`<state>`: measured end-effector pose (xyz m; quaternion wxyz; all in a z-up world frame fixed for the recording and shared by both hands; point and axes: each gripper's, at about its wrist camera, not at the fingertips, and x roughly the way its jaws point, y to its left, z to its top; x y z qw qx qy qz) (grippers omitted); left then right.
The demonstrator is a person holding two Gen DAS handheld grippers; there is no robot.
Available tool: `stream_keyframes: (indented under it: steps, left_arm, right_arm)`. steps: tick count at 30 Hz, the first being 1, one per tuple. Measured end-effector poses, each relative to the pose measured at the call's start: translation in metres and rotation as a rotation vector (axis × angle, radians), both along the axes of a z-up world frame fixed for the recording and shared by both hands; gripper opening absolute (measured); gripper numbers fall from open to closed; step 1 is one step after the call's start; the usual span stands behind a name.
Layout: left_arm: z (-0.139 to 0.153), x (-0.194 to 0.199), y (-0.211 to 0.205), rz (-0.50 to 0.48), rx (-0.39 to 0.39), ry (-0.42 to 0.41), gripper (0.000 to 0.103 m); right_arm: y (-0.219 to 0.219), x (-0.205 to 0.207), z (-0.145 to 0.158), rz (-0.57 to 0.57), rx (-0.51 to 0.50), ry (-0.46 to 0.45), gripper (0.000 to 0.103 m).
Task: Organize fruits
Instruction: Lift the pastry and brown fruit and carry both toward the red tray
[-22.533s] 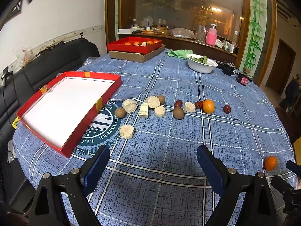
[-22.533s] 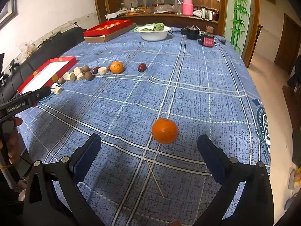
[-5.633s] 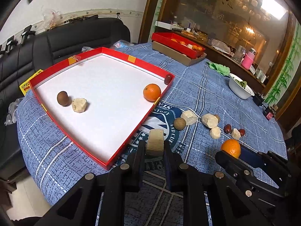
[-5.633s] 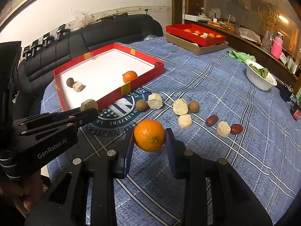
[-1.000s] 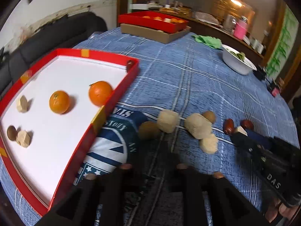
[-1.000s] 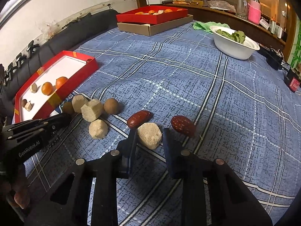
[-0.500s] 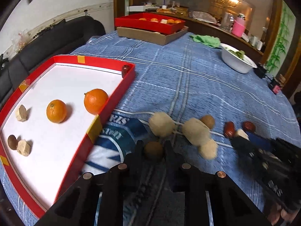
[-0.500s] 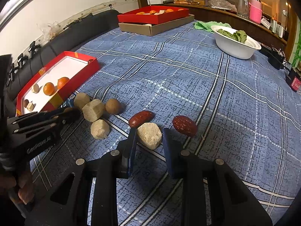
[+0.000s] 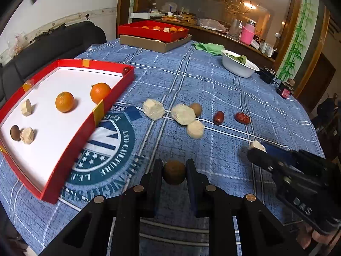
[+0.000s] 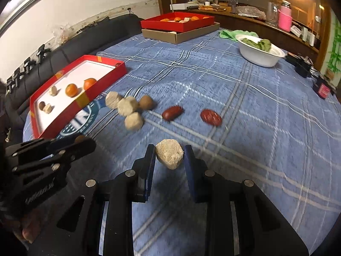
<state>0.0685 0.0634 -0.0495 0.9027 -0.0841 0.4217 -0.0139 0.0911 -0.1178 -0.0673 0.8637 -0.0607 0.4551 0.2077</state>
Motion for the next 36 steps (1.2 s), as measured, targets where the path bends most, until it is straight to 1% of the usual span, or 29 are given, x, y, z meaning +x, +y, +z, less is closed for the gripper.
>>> stream_keyframes:
  steps: [6, 15, 36]
  left_arm:
    - [-0.001, -0.013, -0.004, -0.007, -0.004, -0.004, 0.021]
    - [0.009, -0.027, -0.004, -0.009, -0.004, -0.032, 0.021]
    - [0.004, -0.033, -0.007, -0.005, 0.01, -0.016, 0.021]
  right_arm:
    - [-0.012, -0.026, 0.008, -0.016, 0.013, -0.016, 0.026]
    - [-0.002, -0.044, 0.018, 0.011, 0.02, -0.039, 0.026]
    - [-0.001, -0.049, 0.013, 0.019, 0.033, -0.024, 0.026]
